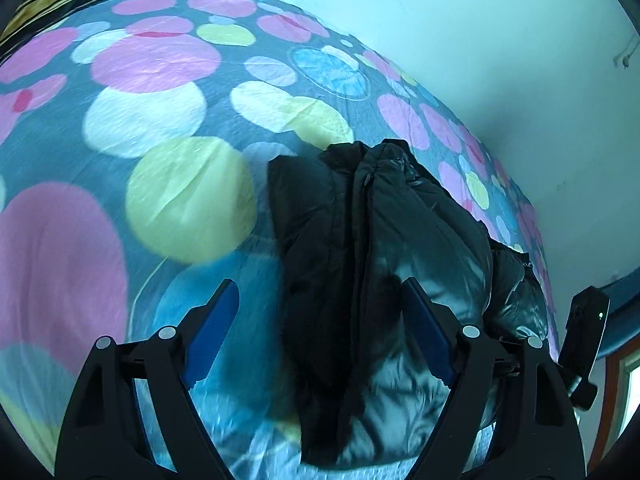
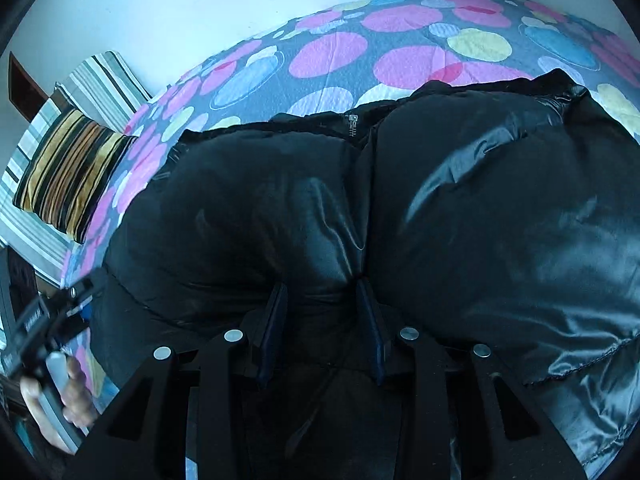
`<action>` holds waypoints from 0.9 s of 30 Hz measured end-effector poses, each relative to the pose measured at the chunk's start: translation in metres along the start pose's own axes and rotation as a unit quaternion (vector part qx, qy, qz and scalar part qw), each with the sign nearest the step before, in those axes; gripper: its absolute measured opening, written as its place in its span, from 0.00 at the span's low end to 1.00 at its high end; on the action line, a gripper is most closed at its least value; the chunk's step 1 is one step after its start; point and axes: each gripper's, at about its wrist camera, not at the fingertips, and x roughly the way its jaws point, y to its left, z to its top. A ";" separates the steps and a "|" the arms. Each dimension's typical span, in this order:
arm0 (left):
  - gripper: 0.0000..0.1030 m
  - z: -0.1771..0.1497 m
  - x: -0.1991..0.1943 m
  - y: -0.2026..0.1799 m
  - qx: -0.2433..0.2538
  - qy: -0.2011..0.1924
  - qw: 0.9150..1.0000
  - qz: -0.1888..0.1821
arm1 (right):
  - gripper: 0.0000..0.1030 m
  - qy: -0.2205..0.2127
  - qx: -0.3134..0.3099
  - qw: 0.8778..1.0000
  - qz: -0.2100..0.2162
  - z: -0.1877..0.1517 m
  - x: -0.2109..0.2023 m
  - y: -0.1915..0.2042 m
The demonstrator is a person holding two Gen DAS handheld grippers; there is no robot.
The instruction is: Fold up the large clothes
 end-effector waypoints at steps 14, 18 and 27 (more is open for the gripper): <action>0.81 0.029 0.058 -0.016 0.066 0.092 0.993 -0.017 | 0.34 -0.017 -0.013 1.000 -0.015 -0.003 0.003 0.008; 0.69 0.030 0.072 -0.014 0.061 0.118 0.990 -0.042 | 0.34 -0.021 -0.017 0.999 -0.021 -0.003 0.005 0.009; 0.29 0.035 0.039 -0.052 0.110 0.092 0.989 -0.033 | 0.34 -0.023 -0.021 0.999 -0.026 -0.003 0.008 0.010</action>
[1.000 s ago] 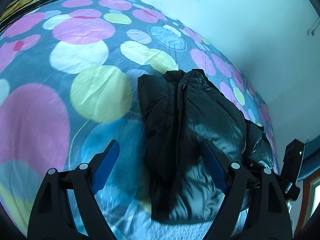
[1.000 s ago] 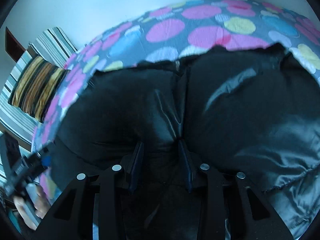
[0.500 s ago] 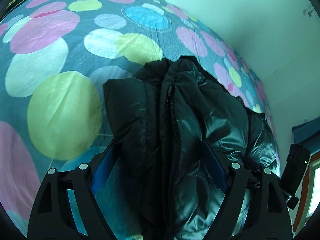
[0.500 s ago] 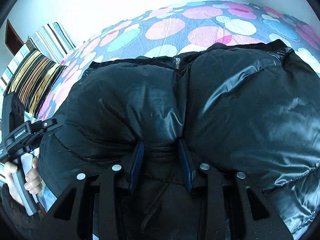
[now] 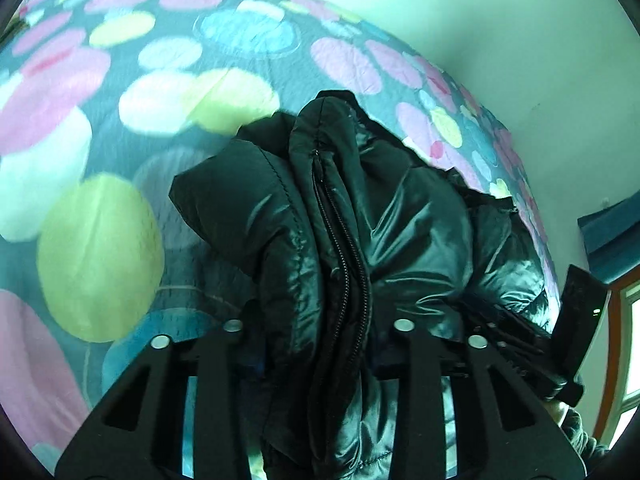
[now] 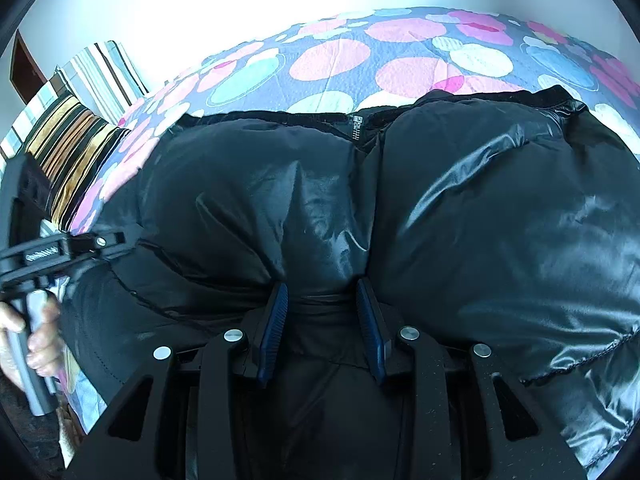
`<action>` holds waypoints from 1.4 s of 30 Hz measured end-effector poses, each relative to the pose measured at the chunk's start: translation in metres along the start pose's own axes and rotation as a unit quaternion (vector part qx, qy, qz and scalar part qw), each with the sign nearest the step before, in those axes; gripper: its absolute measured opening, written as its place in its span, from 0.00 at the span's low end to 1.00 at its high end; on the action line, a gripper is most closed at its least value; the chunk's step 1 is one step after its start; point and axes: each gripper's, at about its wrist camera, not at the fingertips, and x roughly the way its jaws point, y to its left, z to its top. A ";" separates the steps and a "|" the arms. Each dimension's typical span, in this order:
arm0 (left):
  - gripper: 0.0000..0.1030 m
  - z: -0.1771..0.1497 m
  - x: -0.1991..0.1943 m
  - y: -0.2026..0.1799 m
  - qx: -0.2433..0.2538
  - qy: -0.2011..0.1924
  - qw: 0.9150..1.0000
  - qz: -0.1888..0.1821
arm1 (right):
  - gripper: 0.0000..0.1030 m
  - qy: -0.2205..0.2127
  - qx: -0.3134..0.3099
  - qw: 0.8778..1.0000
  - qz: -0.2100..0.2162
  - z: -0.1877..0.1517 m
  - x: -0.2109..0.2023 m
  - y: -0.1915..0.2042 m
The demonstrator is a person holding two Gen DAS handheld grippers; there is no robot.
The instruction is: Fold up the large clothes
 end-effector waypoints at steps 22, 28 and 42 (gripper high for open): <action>0.26 0.014 -0.046 -0.156 0.134 -0.051 0.986 0.082 | 0.35 -0.035 0.013 0.999 0.034 -0.005 -0.036 -0.021; 0.26 0.011 -0.041 -0.180 0.142 -0.052 0.984 0.097 | 0.36 -0.039 -0.009 0.999 0.029 -0.018 -0.042 -0.029; 0.27 -0.005 -0.010 -0.272 0.207 -0.048 0.969 0.127 | 0.36 -0.081 0.072 0.993 0.037 -0.033 -0.118 -0.112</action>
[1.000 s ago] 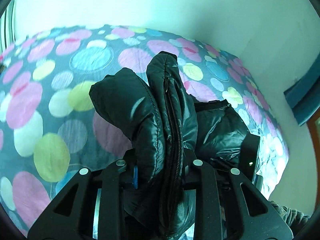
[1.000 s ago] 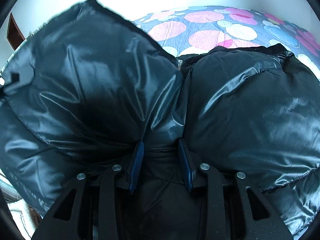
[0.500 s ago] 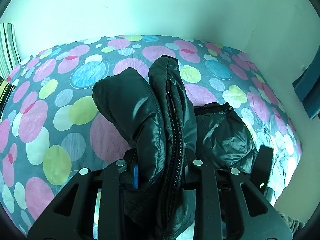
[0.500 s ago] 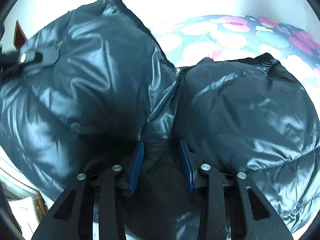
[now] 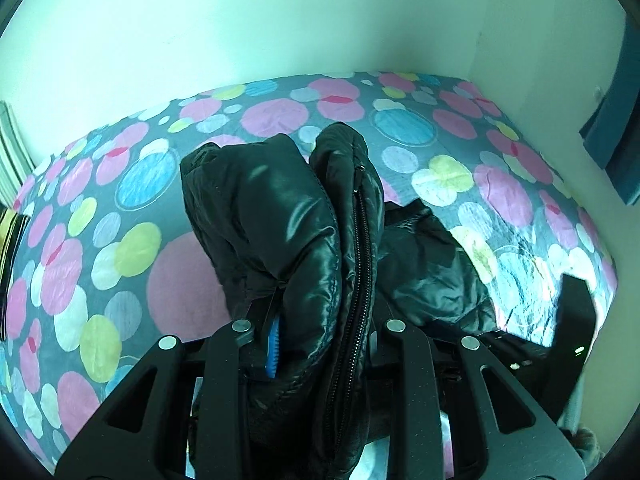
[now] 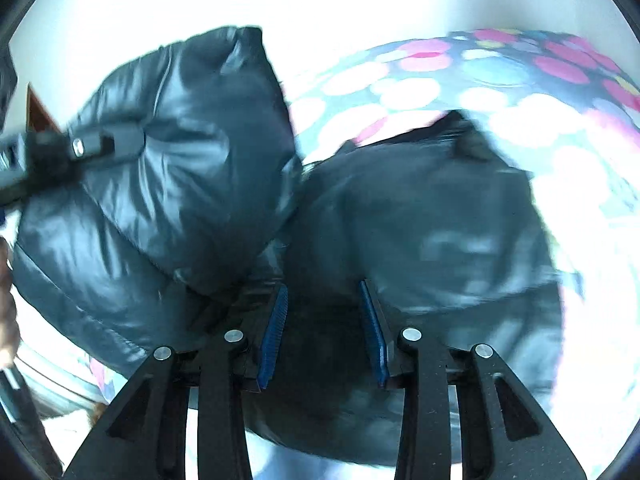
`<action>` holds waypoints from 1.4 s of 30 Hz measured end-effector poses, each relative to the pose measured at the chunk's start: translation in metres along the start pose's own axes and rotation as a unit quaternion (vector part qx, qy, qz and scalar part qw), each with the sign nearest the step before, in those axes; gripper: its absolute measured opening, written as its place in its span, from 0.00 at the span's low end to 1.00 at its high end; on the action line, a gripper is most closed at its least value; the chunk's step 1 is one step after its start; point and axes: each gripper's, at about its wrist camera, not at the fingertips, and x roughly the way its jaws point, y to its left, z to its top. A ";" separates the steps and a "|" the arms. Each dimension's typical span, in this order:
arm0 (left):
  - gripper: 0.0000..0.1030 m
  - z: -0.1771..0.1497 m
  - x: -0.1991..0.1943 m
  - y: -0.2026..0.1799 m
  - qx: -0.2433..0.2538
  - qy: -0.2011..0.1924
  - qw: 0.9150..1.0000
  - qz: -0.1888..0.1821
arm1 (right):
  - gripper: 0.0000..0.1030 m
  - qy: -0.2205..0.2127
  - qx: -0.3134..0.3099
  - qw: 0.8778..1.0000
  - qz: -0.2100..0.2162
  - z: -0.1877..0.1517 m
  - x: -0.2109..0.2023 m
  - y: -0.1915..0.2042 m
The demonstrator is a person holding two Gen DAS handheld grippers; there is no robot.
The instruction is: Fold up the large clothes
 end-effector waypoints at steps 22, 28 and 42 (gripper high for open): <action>0.36 -0.036 0.090 -0.178 0.155 0.005 0.977 0.147 | 0.37 -0.038 0.142 0.987 -0.061 0.008 -0.059 -0.161; 0.60 -0.029 0.055 -0.187 0.127 -0.023 0.988 0.089 | 0.38 -0.043 0.158 0.984 -0.066 0.005 -0.070 -0.174; 0.66 -0.006 -0.056 -0.081 0.000 -0.136 0.989 0.052 | 0.59 -0.054 0.106 0.992 -0.038 0.031 -0.076 -0.112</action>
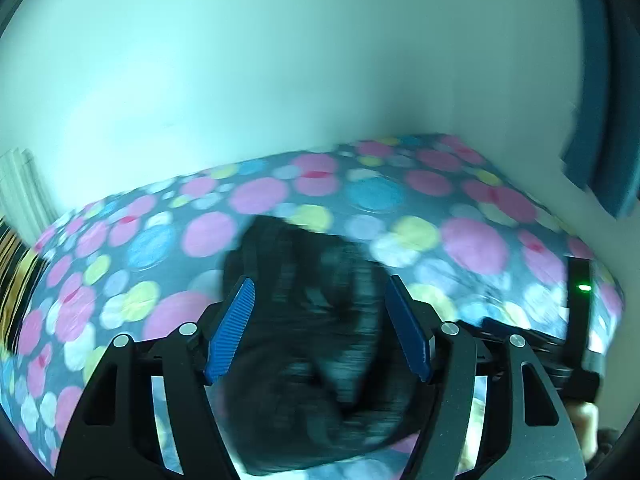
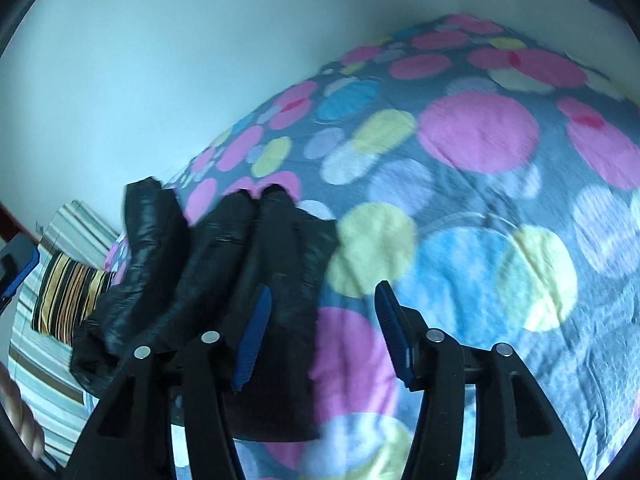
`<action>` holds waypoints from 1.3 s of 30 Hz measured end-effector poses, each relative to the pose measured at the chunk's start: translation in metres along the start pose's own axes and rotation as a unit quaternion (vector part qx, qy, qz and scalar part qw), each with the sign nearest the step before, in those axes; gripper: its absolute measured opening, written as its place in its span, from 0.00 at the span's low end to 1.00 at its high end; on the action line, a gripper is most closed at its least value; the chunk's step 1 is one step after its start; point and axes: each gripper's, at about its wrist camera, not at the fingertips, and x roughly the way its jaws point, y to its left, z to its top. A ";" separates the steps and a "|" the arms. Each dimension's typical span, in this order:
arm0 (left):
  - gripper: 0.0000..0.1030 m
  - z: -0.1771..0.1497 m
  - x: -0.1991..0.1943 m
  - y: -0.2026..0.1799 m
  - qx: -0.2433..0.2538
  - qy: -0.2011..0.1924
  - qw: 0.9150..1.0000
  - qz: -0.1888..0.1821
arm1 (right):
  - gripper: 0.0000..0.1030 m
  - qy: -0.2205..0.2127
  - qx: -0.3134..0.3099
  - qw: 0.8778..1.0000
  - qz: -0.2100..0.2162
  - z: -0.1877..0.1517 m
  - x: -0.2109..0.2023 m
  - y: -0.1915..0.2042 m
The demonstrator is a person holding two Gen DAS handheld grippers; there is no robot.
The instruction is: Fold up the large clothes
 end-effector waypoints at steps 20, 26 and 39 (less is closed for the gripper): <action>0.63 -0.080 0.094 0.086 -0.093 0.105 0.990 0.032 | 0.77 0.068 -0.020 0.997 0.002 0.037 0.071 0.094; 0.60 -0.083 0.098 0.078 -0.088 0.097 0.991 0.020 | 0.77 0.086 0.017 0.995 0.042 0.039 0.072 0.080; 0.57 -0.083 0.102 0.073 -0.075 0.087 0.993 0.007 | 0.32 0.097 -0.038 0.994 0.035 0.027 0.083 0.099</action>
